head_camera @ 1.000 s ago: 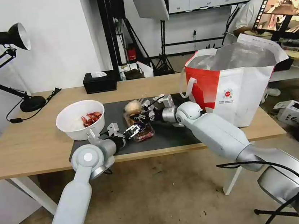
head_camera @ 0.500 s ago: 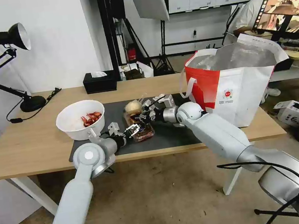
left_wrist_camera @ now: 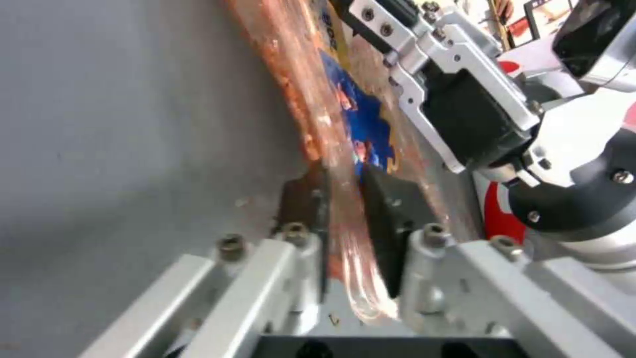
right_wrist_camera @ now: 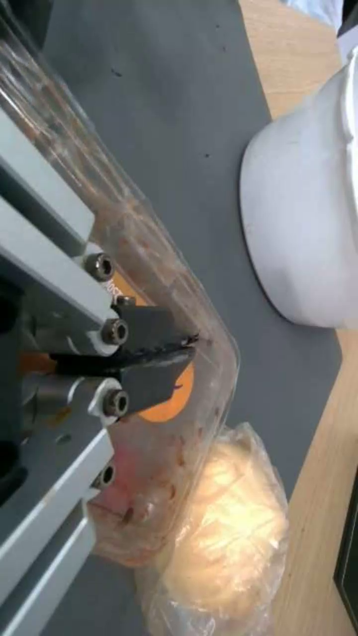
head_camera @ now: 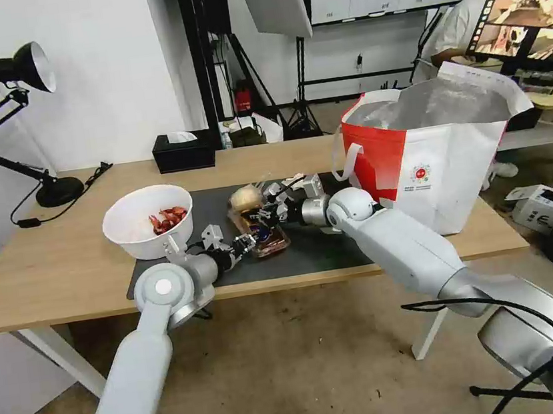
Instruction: Pick up the trash from the table and place it into the takeout bag.
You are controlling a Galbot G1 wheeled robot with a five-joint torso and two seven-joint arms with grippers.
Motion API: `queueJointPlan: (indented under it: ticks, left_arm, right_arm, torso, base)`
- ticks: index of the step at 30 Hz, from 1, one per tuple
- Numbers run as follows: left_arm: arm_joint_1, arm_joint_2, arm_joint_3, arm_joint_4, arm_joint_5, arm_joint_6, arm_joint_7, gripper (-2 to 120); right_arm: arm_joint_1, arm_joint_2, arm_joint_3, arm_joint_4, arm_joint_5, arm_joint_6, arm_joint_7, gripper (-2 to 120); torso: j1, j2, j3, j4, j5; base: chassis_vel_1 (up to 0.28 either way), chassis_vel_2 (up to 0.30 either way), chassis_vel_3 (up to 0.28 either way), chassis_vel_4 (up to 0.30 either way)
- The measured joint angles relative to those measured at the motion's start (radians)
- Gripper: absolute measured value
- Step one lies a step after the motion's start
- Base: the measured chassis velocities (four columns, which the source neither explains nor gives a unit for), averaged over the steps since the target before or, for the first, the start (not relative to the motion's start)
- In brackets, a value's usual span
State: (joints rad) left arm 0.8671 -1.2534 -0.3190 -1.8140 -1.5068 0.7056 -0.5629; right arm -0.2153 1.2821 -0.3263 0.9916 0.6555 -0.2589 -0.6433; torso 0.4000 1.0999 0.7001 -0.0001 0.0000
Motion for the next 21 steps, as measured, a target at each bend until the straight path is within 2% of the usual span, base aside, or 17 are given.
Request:
queueJointPlan:
  ticks: [2,4,8,14,15,16,18,20,21]
  left_arm:
    - [0.001,0.000,-0.001,0.000,0.000,0.000,0.000,11]
    - [0.003,0.002,-0.003,-0.001,0.001,-0.001,0.000,0]
    - [0.005,0.003,-0.004,-0.003,0.001,-0.002,0.000,0]
    - [0.012,0.004,-0.011,-0.020,0.001,-0.004,0.005,0]
    - [0.016,0.005,-0.015,-0.029,0.001,-0.005,0.006,0]
    - [0.016,0.005,-0.015,-0.029,0.001,-0.005,0.006,0]
    - [0.025,0.005,-0.019,-0.041,0.001,-0.009,0.009,0]
    - [0.027,0.005,-0.020,-0.044,0.001,-0.012,0.010,0]
    - [0.030,0.005,-0.023,-0.051,0.001,-0.017,0.012,0]
  right_arm:
    - [0.000,0.000,0.000,0.000,0.001,0.000,0.000,0]
    - [0.000,0.000,0.000,0.002,0.008,0.000,0.003,0]
    - [-0.002,-0.002,0.004,0.009,0.021,0.000,0.008,0]
    - [-0.027,-0.028,0.045,0.083,0.100,0.026,0.059,0]
    - [-0.051,-0.044,0.066,0.138,0.145,0.048,0.113,0]
    - [-0.051,-0.044,0.066,0.138,0.145,0.048,0.113,0]
    - [-0.105,-0.084,0.092,0.259,0.208,0.092,0.243,0]
    - [-0.118,-0.094,0.096,0.290,0.218,0.103,0.276,0]
    - [-0.153,-0.122,0.104,0.376,0.247,0.131,0.353,0]
  torso:
    - [0.000,0.000,0.000,0.0000,0.0000]
    - [0.000,0.000,0.000,0.0000,0.0000]
    - [0.000,0.000,0.000,0.0002,0.0000]
    - [0.000,0.000,0.000,0.0001,0.0000]
    - [0.000,0.000,0.000,0.0002,0.0000]
    - [0.000,0.000,0.000,0.0002,0.0000]
    - [0.000,0.000,0.000,0.0001,0.0001]
    - [0.000,0.000,0.000,0.0000,0.0001]
    - [0.000,0.000,0.000,-0.0001,0.0001]
  base:
    - [0.000,0.000,0.000,0.000]
    - [0.000,0.000,0.000,0.000]
    - [0.000,0.000,0.000,0.000]
    - [0.000,0.000,0.000,0.000]
    - [0.000,0.000,0.000,0.000]
    - [0.000,0.000,0.000,0.000]
    - [0.000,0.000,0.000,0.000]
    - [0.000,0.000,0.000,0.000]
    - [0.000,0.000,0.000,0.000]
